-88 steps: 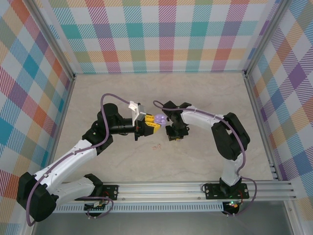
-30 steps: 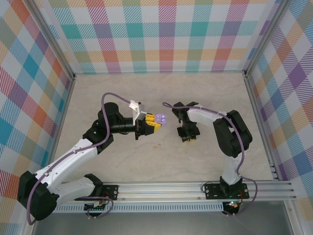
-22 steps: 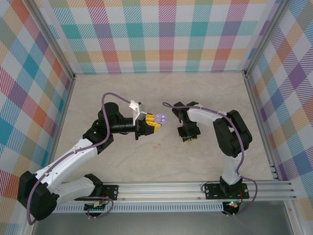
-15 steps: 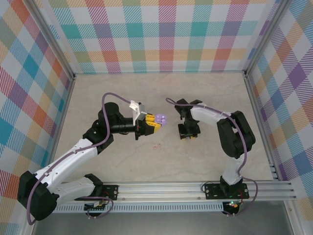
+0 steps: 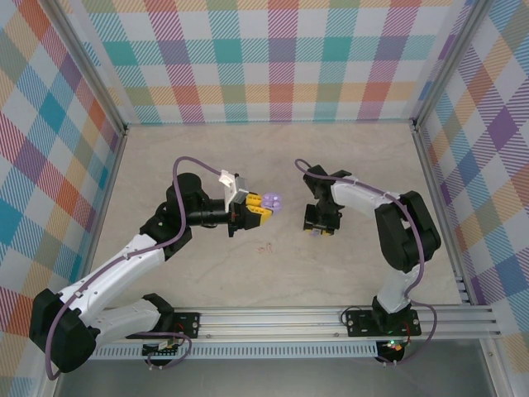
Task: Insert wireless bluetooth earbuds into charging case
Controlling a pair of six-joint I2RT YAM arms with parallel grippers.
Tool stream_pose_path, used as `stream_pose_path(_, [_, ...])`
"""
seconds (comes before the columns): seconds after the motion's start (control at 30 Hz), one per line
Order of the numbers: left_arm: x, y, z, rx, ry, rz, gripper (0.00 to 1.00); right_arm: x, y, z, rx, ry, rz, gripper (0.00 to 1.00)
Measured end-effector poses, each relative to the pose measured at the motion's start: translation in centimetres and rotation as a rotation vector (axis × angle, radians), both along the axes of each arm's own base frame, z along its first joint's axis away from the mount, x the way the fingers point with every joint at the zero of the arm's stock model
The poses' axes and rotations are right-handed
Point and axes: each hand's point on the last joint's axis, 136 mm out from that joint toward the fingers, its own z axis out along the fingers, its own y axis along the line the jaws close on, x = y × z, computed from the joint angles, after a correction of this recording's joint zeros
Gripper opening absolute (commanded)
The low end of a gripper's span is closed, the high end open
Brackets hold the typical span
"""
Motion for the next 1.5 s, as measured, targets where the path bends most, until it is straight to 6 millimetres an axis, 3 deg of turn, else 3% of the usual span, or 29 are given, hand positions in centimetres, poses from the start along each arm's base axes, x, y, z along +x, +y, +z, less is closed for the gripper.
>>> stream_pose_path(0.3, [0.2,-0.1,-0.3,0.006,0.008,0.0,0.11,0.2,-0.3,-1.1,-0.028,0.014,-0.032,0.39])
stream_pose_path(0.5, [0.2,-0.1,-0.3,0.006,0.008,0.0,0.11,0.1,-0.6,-1.7,-0.058,0.033,-0.014,0.3])
stream_pose_path(0.87, [0.3,-0.1,-0.3,0.007,0.007,0.007,0.11,0.5,-0.1,-1.7,-0.178,0.062,0.222,0.24])
stream_pose_path(1.07, [0.3,-0.1,-0.3,0.007,0.007,0.008,0.11,0.8,0.6,-1.6,-0.195,0.052,0.395,0.26])
stream_pose_path(1.2, [0.3,-0.1,-0.3,0.007,0.008,0.008,0.11,1.0,1.4,-1.7,-0.187,0.037,0.459,0.33])
stream_pose_path(1.33, [0.3,-0.1,-0.3,0.007,0.008,0.008,0.11,1.1,1.3,-1.7,-0.193,0.035,0.45,0.4])
stream_pose_path(1.5, [0.3,-0.1,-0.3,0.007,0.008,0.007,0.11,1.0,1.5,-1.7,-0.188,0.038,0.374,0.41])
